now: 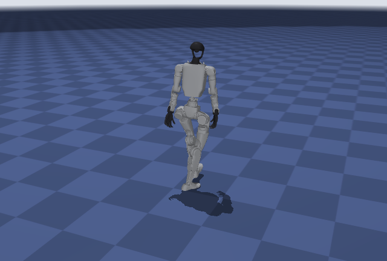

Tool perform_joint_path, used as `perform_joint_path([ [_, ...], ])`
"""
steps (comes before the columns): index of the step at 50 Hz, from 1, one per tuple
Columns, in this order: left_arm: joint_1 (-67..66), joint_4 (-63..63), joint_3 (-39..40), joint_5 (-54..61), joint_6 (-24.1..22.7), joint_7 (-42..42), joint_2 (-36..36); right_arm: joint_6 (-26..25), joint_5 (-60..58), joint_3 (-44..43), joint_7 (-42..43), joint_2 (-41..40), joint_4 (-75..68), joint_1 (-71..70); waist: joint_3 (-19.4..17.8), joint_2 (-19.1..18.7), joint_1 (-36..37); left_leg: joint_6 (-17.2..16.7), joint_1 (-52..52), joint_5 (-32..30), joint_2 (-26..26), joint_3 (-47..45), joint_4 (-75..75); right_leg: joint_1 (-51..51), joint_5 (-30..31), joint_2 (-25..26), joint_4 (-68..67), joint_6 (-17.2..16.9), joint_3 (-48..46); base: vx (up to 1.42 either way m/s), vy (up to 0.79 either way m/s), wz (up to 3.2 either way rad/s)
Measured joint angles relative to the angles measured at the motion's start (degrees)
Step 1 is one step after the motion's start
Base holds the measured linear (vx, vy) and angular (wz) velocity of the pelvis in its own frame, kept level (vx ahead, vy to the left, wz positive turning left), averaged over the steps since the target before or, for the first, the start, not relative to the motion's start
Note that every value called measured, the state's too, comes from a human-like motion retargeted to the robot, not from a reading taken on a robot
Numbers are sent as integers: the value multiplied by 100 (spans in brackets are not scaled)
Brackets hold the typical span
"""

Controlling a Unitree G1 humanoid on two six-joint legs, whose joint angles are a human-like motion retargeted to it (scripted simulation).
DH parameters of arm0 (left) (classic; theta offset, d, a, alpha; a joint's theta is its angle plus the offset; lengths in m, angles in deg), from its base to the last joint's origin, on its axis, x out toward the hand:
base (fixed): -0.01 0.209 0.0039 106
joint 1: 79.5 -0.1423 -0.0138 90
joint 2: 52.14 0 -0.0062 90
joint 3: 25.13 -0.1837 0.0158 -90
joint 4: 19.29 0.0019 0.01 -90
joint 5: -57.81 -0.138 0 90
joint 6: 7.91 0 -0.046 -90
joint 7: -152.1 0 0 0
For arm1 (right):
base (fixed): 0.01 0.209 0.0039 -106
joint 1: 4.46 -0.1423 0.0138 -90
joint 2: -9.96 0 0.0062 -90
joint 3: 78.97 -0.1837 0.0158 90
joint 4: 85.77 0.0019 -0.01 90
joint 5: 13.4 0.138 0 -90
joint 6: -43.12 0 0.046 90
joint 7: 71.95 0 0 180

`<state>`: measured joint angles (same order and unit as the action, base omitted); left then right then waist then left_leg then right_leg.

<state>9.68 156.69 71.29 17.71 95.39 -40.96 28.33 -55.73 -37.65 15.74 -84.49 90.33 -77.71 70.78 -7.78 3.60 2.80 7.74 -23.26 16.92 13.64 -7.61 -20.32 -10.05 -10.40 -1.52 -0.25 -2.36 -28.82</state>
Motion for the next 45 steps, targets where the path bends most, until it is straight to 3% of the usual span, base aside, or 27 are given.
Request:
perform_joint_path([
  [2,-29,-85,29,-1,-1,88,3,-34,-118,-49,29,8,13,122,135,27,24,283,98,376,24,89,-121,-79,-139,-59,-169,-125,76,63,14,-39],
  [5,33,-260,129,101,4,218,61,-158,-154,-160,199,-23,70,378,194,8,124,408,197,670,-166,113,-262,67,-61,-88,-946,-291,301,49,6,-63],
  [9,241,-601,33,506,-51,294,261,-214,280,-342,339,-41,50,622,96,-281,2,407,651,893,-556,439,-139,876,922,-106,-3116,-370,156,39,2,-12],
  [10,345,-633,-4,616,-88,326,318,-229,379,-390,337,-17,44,673,88,-355,-49,415,697,930,-614,524,-136,1182,888,-123,-3708,-344,214,31,3,18],
  [15,985,-636,-31,824,-51,731,561,-261,547,-699,547,103,-137,943,-18,-501,-545,503,923,960,-649,976,63,2614,-502,-319,-5290,-163,-54,30,1,53],
  [20,1455,-794,17,962,-162,635,704,-398,614,-806,423,226,-955,865,-82,-399,-805,509,1187,878,-568,1069,566,3766,-1732,-448,-4945,361,-137,22,-4,17],
  [25,1661,-1162,19,1084,-294,606,704,-588,79,-824,-301,402,-1188,862,-148,-271,-1051,646,1486,878,-383,1116,896,4389,-2148,-520,-4188,487,-8,34,-6,27],
  [33,1236,-1242,-219,1033,-617,572,558,-574,-156,-895,-415,383,-598,1170,-17,-470,-877,726,1914,941,-689,1045,813,3683,-2635,132,-3736,1068,393,47,-16,-11],
  [37,967,-896,-132,860,-493,528,477,-581,132,-860,-362,277,-479,922,-141,-349,-897,726,1789,412,-909,423,-118,3155,-2645,353,-3133,1063,694,35,-17,1],
  [43,704,-425,-80,524,-414,458,402,-477,542,-816,-326,124,-159,579,-319,-52,-478,726,502,-1147,-1179,-106,-3150,2318,-2489,469,-1931,1134,1086,32,-17,-4],
  [45,604,-354,-119,540,-656,862,431,-416,598,-725,-324,118,9,491,-327,17,-323,726,60,-688,-1282,-190,-3992,2129,-2416,477,-1573,1176,1097,25,-13,-3],
])
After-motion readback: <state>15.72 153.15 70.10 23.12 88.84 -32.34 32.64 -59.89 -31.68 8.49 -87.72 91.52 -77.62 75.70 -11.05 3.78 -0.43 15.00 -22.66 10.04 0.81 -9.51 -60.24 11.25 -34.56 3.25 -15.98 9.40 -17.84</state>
